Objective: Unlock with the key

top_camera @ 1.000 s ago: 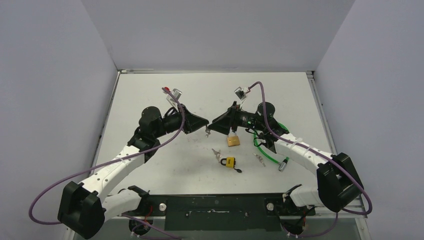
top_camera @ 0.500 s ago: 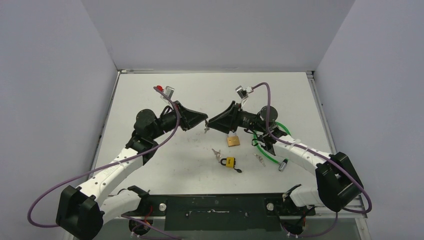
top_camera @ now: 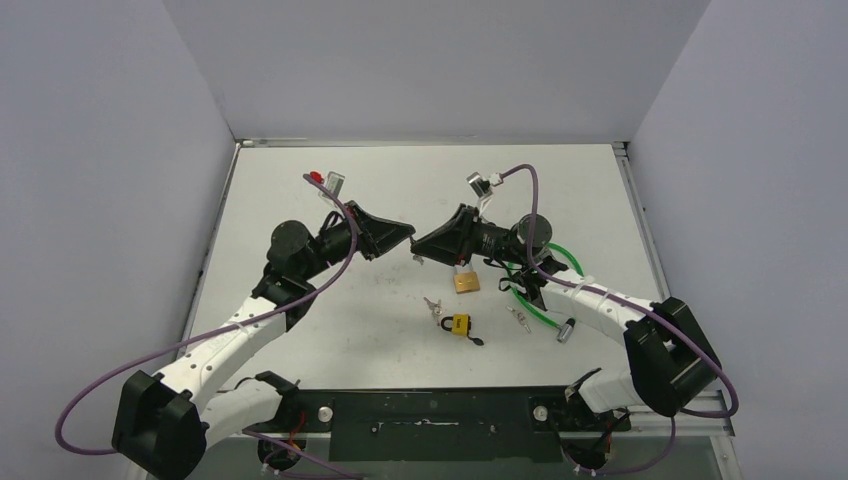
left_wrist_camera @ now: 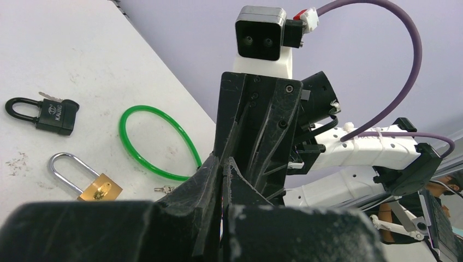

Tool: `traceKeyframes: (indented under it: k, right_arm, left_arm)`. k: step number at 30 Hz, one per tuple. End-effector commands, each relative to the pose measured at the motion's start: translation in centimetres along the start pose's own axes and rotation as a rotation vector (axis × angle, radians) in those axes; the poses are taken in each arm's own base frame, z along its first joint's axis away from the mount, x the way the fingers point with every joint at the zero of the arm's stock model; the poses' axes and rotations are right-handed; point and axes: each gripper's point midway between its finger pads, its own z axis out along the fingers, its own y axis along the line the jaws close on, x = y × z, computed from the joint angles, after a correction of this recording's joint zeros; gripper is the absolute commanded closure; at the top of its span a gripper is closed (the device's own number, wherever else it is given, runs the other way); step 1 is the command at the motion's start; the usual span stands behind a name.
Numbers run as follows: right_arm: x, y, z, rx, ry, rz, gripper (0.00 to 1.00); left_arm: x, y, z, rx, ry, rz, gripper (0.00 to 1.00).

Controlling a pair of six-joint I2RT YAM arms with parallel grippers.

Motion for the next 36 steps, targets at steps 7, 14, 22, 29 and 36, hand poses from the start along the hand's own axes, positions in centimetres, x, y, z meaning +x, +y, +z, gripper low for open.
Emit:
traceKeyframes:
  k: [7, 14, 22, 29, 36]
  right_arm:
    - [-1.55, 1.39, 0.18, -0.047, -0.075, -0.053, 0.59]
    - [-1.70, 1.42, -0.13, -0.054, -0.108, -0.036, 0.76]
    - [-1.30, 1.28, -0.18, -0.055, -0.106, -0.028, 0.81]
    - [-1.78, 1.37, 0.05, -0.057, -0.115, -0.041, 0.95]
    - [-2.04, 1.06, 0.26, -0.060, -0.128, -0.031, 1.00]
  left_arm:
    - [-1.51, -1.68, -0.28, 0.051, -0.068, 0.028, 1.00]
    - [-1.58, -1.59, -0.27, 0.046, -0.073, 0.023, 1.00]
    - [-1.92, -1.80, -0.27, 0.050, -0.090, 0.011, 1.00]
    - [-1.84, -2.26, -0.20, 0.085, -0.089, -0.005, 1.00]
    - [-1.74, -2.14, -0.21, 0.087, -0.091, -0.006, 1.00]
